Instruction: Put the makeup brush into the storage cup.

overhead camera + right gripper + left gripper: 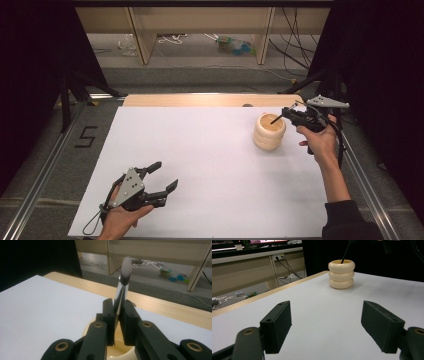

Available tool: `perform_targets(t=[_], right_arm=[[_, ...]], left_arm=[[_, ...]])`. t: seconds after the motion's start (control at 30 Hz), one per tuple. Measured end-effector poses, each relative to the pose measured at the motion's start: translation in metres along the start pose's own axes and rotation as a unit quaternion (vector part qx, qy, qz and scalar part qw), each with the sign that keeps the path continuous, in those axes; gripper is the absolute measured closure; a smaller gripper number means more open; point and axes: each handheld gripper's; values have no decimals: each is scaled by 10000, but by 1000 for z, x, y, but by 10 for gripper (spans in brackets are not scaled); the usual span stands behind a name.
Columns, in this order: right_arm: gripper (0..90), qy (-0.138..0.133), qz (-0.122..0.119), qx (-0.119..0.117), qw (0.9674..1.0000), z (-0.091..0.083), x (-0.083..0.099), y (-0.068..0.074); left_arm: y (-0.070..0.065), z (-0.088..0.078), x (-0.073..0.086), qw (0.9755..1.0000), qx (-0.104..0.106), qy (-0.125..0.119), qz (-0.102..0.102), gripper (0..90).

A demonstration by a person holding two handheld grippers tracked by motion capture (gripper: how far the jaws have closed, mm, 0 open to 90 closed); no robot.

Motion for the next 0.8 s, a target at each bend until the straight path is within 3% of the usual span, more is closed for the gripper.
perform_targets(t=[0.07, 0.1, 0.13, 0.2, 0.23, 0.37, 0.4, 0.43, 0.63, 0.8], right_arm=[[837, 26, -55, 39, 10000, 1, 0, -1], [837, 57, 58, -21, 10000, 1, 1, 0], [837, 19, -56, 22, 10000, 2, 1, -1], [837, 106, 42, -16, 9999, 2, 2, 0], [837, 7, -26, -18, 10000, 4, 2, -2], [837, 123, -42, 11, 9999, 6, 4, -2], [837, 190, 51, 17, 9998, 6, 4, -1], [837, 142, -40, -14, 9999, 7, 5, -2], [836, 222, -47, 58, 9997, 10, 7, -2], [836, 175, -56, -17, 9998, 12, 9, -3]], left_arm=[[0, 0, 0, 10000, -1, -4, 5, 246], [0, 0, 0, 10000, 0, -2, 2, 246], [-1, 0, 0, 10000, -1, 0, -32, 246], [0, 0, 0, 10000, 4, 3, -17, 246], [-1, 0, 0, 10000, 5, 7, -18, 246], [-1, 0, 0, 10000, 10, 4, -21, 246], [0, 0, 0, 10000, 7, 0, -27, 246], [0, 0, 0, 10000, 5, 0, -30, 246], [-1, 0, 0, 10000, 17, 8, -30, 246], [-1, 1, 0, 10000, 39, -10, -44, 246]])
Point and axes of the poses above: each handheld gripper's, and its own axes: z roughly forward along the jaws, x roughly out of its underside, y roughly to its left, and after that the axes turned 11 degrees about -x, right-handed
